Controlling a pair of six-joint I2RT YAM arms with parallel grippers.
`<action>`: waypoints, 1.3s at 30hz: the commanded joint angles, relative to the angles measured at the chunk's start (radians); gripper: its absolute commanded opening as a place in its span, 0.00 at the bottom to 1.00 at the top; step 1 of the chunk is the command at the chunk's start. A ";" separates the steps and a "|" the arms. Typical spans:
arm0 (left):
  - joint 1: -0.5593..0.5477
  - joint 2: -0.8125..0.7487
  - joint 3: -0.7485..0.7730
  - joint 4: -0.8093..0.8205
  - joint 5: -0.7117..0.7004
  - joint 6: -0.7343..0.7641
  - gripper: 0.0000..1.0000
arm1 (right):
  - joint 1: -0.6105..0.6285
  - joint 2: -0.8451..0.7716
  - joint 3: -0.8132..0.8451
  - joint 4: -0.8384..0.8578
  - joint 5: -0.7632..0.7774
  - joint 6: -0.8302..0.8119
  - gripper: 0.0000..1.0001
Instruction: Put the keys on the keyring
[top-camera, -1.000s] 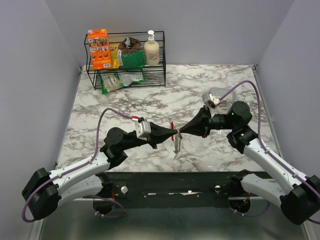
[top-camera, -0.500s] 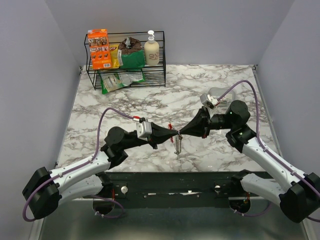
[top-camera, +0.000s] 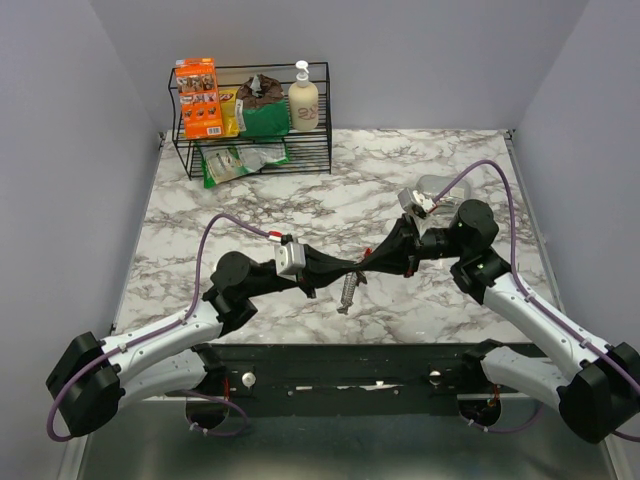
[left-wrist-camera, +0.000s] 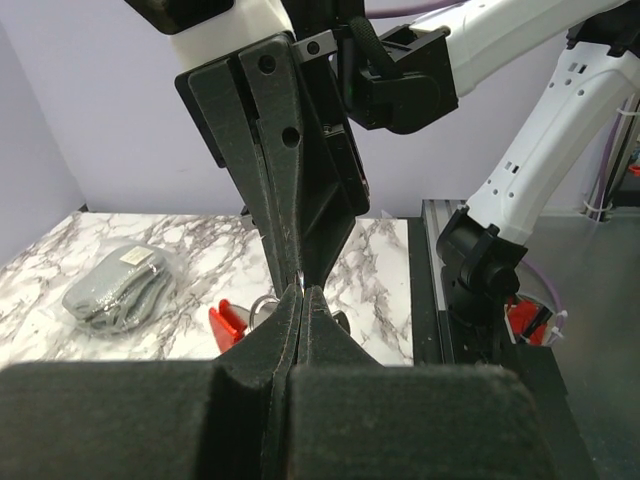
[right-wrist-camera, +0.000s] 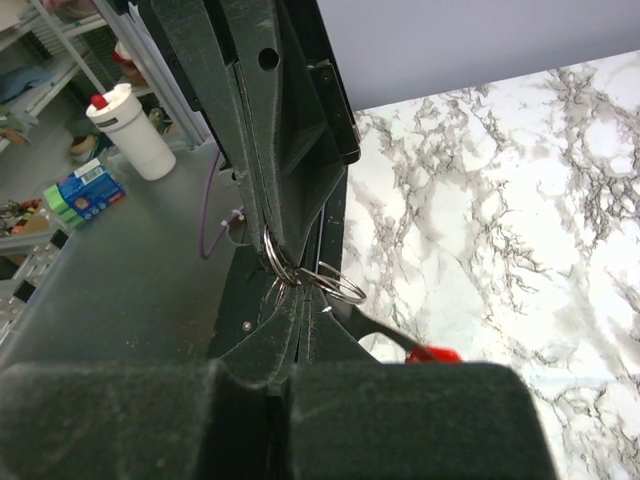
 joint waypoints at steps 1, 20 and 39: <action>-0.014 -0.011 0.055 0.108 0.050 -0.014 0.00 | -0.002 0.019 0.013 -0.022 0.002 -0.019 0.01; -0.014 -0.103 0.044 -0.075 -0.025 0.078 0.00 | -0.002 -0.116 -0.026 -0.066 0.128 -0.094 0.62; -0.014 -0.210 -0.001 -0.259 -0.109 0.153 0.00 | -0.002 -0.174 -0.062 -0.034 0.186 -0.095 1.00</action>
